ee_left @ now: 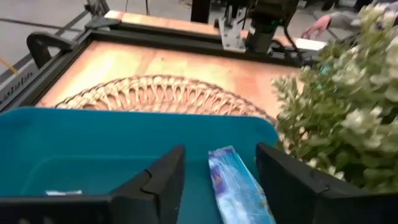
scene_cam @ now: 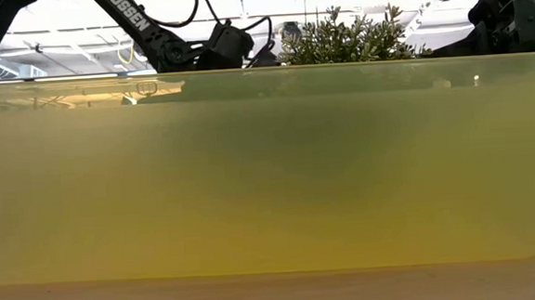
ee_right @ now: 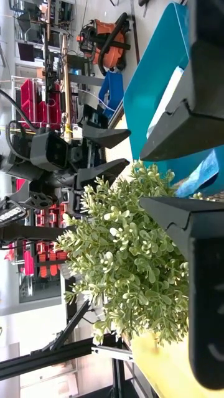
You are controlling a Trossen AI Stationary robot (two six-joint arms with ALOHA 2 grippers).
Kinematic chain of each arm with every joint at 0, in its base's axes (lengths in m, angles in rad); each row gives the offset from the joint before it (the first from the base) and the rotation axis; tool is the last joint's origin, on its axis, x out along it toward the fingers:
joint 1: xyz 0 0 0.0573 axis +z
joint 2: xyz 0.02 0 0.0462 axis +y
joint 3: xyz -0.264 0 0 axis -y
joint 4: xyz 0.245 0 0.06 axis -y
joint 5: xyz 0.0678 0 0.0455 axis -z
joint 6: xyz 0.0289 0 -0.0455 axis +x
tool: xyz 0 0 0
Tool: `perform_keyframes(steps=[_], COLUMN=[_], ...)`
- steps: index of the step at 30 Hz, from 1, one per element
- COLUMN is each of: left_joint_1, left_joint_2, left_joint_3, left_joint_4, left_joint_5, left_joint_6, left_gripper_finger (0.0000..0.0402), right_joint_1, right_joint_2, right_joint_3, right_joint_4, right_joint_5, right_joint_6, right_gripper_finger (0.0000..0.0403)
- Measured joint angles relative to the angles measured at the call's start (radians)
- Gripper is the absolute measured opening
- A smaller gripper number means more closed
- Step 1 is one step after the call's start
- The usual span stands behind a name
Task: Pick and place Granola Bars by type
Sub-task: Put the blue granola bar into the blue bin
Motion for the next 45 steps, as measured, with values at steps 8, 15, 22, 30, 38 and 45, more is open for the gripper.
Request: perform_keyframes(steps=[8, 15, 22, 30, 38, 45], left_joint_1=[0.027, 0.03, -0.043, -0.172, -0.224, -0.222], left_joint_2=[-0.117, -0.327, -0.475, -0.491, -0.481, -0.479], left_joint_3=[0.0, 0.0, 0.0, -0.001, -0.076, -0.201], left_joint_4=[-0.155, -0.503, -0.948, -1.218, -1.185, -1.05], left_joint_5=[0.01, -0.082, -0.224, -0.491, -0.515, -0.438], left_joint_6=[-0.012, 0.039, -0.086, -0.29, -0.394, -0.646], left_gripper_finger=[0.024, 0.0241, 0.0241, 0.0241, 0.0241, 0.0241], right_joint_1=[0.0, 0.0, 0.0, 0.0, 0.0, 0.0], right_joint_2=[0.0, 0.0, 0.0, 0.0, 0.0, 0.0], right_joint_3=[0.0, 0.0, 0.0, 0.0, 0.0, 0.0], right_joint_4=[0.0, 0.0, 0.0, 0.0, 0.0, 0.0], right_joint_5=[0.0, 0.0, 0.0, 0.0, 0.0, 0.0], right_joint_6=[0.0, 0.0, 0.0, 0.0, 0.0, 0.0], right_gripper_finger=[0.0093, 0.0093, 0.0093, 0.0093, 0.0093, 0.0093])
